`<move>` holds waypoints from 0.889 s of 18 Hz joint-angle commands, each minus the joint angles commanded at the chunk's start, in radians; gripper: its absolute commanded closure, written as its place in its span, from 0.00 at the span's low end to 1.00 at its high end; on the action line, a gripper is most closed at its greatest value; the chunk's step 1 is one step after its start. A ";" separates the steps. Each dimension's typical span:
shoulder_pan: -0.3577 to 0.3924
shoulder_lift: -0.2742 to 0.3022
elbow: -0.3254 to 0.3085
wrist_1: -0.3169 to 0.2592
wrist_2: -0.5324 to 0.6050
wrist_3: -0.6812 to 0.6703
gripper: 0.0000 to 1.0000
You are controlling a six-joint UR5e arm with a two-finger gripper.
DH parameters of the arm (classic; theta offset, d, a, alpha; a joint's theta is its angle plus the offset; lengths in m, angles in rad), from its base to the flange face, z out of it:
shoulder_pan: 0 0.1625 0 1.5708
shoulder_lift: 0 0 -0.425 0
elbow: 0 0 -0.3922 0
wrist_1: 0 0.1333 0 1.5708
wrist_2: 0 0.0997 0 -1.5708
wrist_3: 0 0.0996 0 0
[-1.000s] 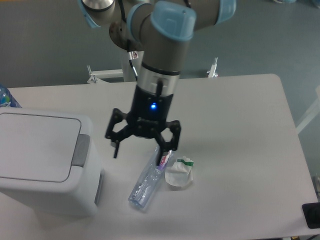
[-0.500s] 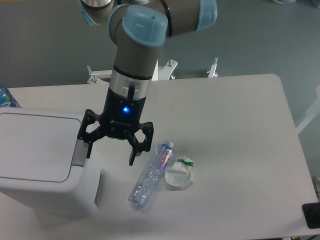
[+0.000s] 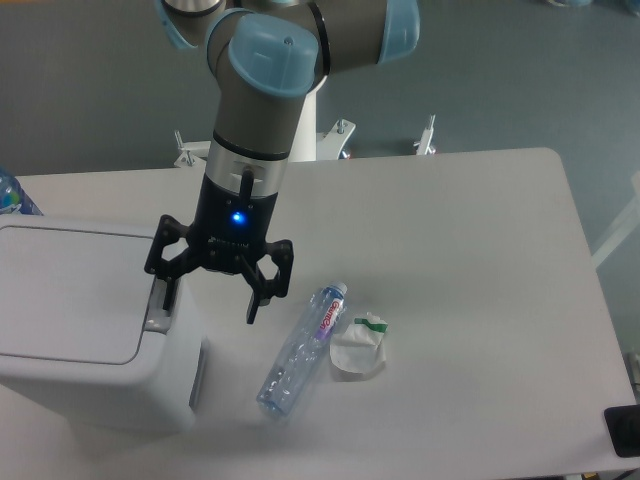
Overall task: Open the trash can
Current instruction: 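Push the gripper finger against the lid to swing it open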
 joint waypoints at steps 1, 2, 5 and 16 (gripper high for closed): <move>0.000 -0.002 -0.002 0.002 0.003 0.000 0.00; -0.005 -0.003 -0.002 0.002 0.008 0.000 0.00; -0.005 -0.003 0.002 0.002 0.009 0.000 0.00; 0.092 -0.018 0.106 0.011 0.009 0.055 0.00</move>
